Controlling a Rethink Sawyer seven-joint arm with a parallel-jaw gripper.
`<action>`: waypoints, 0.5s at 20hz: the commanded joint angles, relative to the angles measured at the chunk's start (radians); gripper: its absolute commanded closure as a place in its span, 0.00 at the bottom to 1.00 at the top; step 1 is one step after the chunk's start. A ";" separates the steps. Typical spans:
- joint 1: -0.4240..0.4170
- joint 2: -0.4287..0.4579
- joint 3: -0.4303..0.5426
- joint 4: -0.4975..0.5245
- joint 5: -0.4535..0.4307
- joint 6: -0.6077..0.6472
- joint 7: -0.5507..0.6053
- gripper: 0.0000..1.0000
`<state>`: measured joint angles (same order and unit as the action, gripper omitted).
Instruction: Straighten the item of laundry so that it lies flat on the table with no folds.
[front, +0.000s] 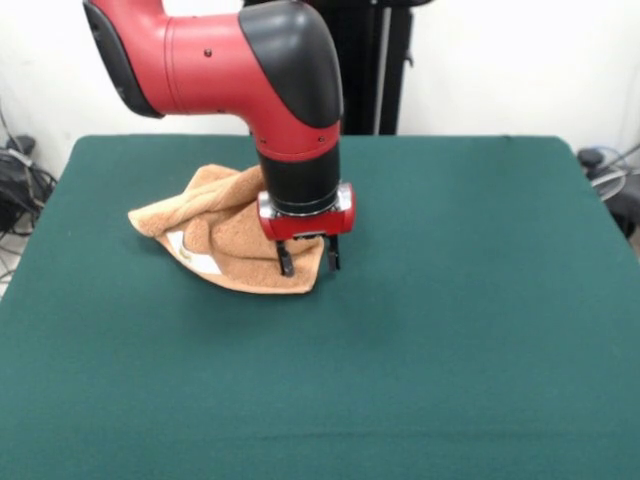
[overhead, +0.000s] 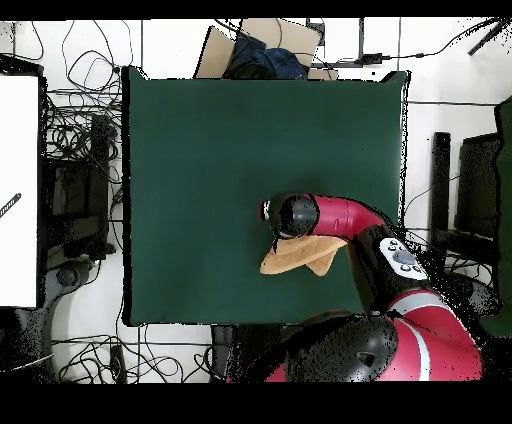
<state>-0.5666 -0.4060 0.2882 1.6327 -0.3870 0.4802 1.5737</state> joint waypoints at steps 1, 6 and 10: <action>0.014 0.076 -0.026 -0.067 -0.038 -0.077 0.089 0.00; 0.023 0.080 -0.033 -0.069 -0.041 -0.083 0.097 1.00; 0.046 0.068 -0.058 -0.073 -0.040 -0.072 0.113 1.00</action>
<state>-0.5624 -0.3981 0.2673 1.6102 -0.3861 0.4807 1.5737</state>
